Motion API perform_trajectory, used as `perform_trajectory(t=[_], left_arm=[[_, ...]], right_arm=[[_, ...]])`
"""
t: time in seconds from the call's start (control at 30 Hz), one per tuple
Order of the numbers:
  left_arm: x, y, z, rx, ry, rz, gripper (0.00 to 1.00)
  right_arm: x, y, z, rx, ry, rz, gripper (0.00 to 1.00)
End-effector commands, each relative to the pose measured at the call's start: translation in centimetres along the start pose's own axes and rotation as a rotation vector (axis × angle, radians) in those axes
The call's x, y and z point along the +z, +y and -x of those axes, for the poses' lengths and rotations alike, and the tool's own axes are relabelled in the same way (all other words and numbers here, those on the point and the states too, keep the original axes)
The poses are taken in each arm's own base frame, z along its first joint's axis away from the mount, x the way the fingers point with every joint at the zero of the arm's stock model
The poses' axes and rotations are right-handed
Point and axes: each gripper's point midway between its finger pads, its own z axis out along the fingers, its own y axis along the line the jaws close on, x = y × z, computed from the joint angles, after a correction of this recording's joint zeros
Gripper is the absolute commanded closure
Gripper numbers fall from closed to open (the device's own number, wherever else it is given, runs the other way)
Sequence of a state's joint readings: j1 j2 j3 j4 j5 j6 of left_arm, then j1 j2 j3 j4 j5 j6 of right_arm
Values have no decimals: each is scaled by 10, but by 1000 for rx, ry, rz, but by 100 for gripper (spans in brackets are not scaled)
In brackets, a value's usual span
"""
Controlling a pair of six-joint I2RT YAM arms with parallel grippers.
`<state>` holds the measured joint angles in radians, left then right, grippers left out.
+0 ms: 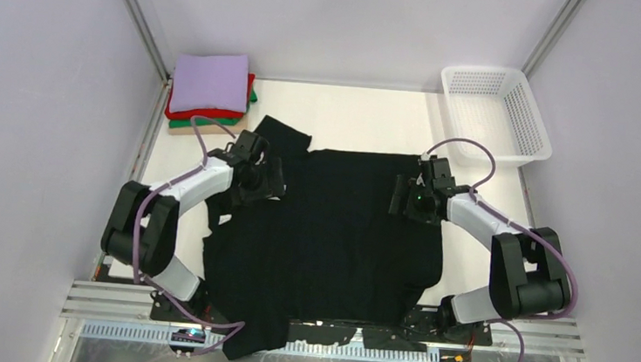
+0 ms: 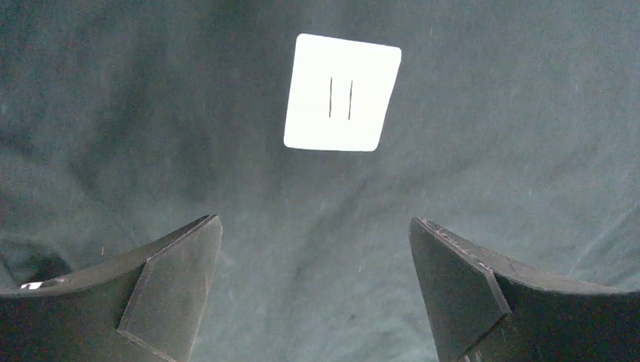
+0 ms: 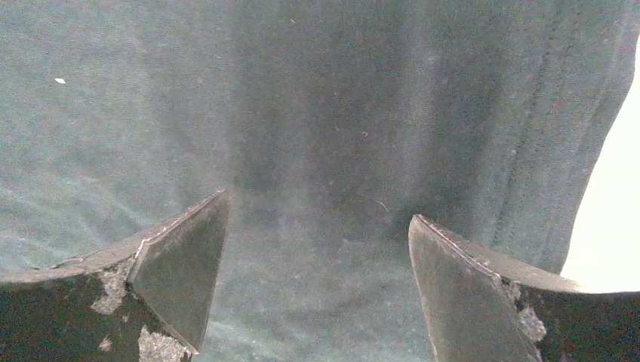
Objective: Fold and stack the t-shirts
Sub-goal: Flatten out the tshirt
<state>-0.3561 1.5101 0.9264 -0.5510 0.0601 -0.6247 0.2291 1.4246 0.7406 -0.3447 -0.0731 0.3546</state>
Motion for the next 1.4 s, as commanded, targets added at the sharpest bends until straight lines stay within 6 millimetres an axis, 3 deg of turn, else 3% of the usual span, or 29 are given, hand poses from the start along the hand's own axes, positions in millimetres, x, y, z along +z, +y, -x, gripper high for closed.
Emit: perform_trajectory(t=[0.0, 0.17, 0.43, 0.67, 0.73, 1.0, 1.13, 1.27, 1.37], left_arm=[[19, -17, 40, -62, -46, -41, 0], [40, -19, 56, -167, 36, -37, 0], [63, -31, 87, -206, 124, -43, 0], [64, -46, 121, -194, 162, -104, 1], [62, -51, 132, -191, 176, -121, 0], [69, -67, 173, -187, 161, -165, 0], [79, -71, 185, -199, 167, -175, 0], [87, -77, 189, -218, 175, -212, 0], [89, -84, 190, -227, 183, -254, 0]], right_arm=[[11, 2, 9, 12, 1, 1, 5], [28, -9, 19, 52, 40, -16, 5], [40, -18, 61, 101, 28, -23, 4], [55, -12, 95, 104, 31, 8, 5], [58, -8, 114, 104, 10, 21, 5], [75, -14, 156, 136, -23, 40, 4], [81, -24, 167, 162, -34, 34, 5], [84, -31, 163, 175, -29, 13, 5], [78, -52, 162, 224, -43, -25, 5]])
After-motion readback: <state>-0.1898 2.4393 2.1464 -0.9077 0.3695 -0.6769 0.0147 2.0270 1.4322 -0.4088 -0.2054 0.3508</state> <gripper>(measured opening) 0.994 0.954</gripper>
